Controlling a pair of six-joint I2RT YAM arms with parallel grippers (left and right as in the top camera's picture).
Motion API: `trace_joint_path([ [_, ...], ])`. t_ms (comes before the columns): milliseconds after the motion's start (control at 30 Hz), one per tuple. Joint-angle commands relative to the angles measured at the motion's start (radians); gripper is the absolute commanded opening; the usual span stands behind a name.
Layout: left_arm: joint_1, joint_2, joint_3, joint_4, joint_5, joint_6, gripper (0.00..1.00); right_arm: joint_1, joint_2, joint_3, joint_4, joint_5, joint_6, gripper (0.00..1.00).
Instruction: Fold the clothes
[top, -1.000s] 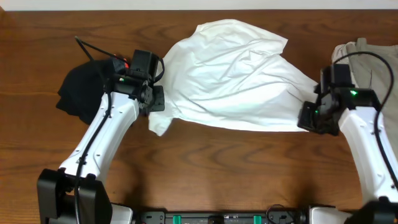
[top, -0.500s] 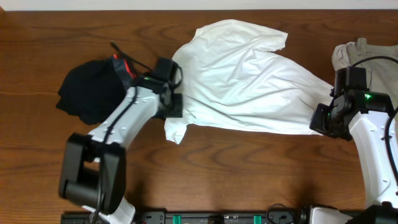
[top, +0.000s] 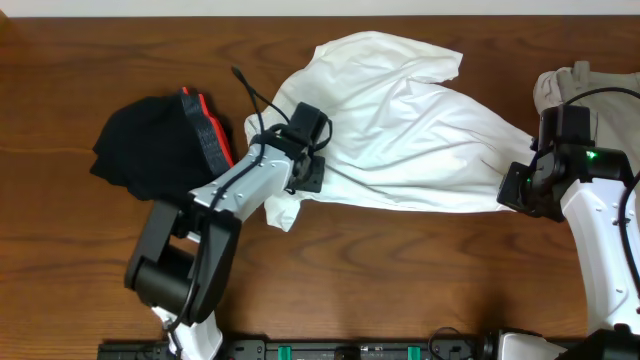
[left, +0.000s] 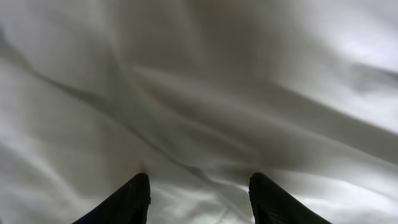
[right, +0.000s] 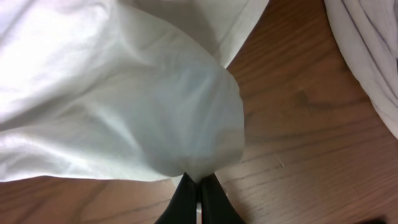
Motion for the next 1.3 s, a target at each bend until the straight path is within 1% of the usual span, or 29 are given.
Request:
trace_joint_path([
  [0,-0.01,0.041,-0.006,0.005,-0.074,0.016,0.53,-0.004,-0.01,0.003,0.008,0.0,-0.005,0.01],
  [33,-0.01,0.048,-0.006,0.005,-0.074,0.016,0.52,-0.004,-0.01,0.003,0.009,0.0,-0.005,0.01],
  [100,-0.01,0.051,-0.006,0.001,-0.077,0.016,0.41,-0.004,-0.01,0.003,0.011,0.0,-0.005,0.01],
  [167,-0.01,0.051,-0.005,-0.005,-0.086,0.015,0.36,-0.004,-0.01,0.003,0.011,0.0,-0.005,0.01],
  [233,-0.01,0.049,-0.005,-0.013,-0.094,0.015,0.34,-0.004,-0.01,0.003,0.011,0.0,-0.005,0.01],
  [400,-0.01,0.031,0.006,-0.071,-0.13,0.014,0.31,-0.004,-0.01,0.003,0.013,0.0,-0.005,0.01],
  [500,-0.009,0.004,0.018,-0.104,-0.138,0.014,0.32,-0.004,-0.01,0.003,0.014,0.0,-0.005,0.01],
  [600,-0.009,-0.034,0.029,-0.128,-0.137,0.011,0.44,-0.004,-0.01,0.003,0.014,0.0,-0.005,0.01],
  [733,-0.01,-0.053,0.029,-0.156,-0.125,0.008,0.5,-0.004,-0.01,0.003,0.015,0.0,-0.005,0.01],
  [833,-0.01,-0.041,0.024,-0.164,-0.088,0.008,0.52,-0.004,-0.01,0.003,0.015,0.0,-0.005,0.01],
  [967,-0.015,-0.031,0.024,-0.165,-0.069,0.008,0.52,-0.004,-0.01,0.003,0.016,0.0,-0.005,0.01],
  [1000,-0.018,-0.031,0.024,-0.166,-0.069,0.008,0.5,-0.004,-0.01,0.003,0.016,0.0,-0.005,0.01],
  [1133,-0.028,-0.031,0.023,-0.182,-0.07,0.008,0.35,-0.004,-0.01,0.003,0.016,0.0,-0.005,0.01],
  [1267,-0.028,-0.031,0.023,-0.199,-0.07,0.008,0.25,-0.004,-0.01,0.003,0.016,0.0,-0.004,0.01],
])
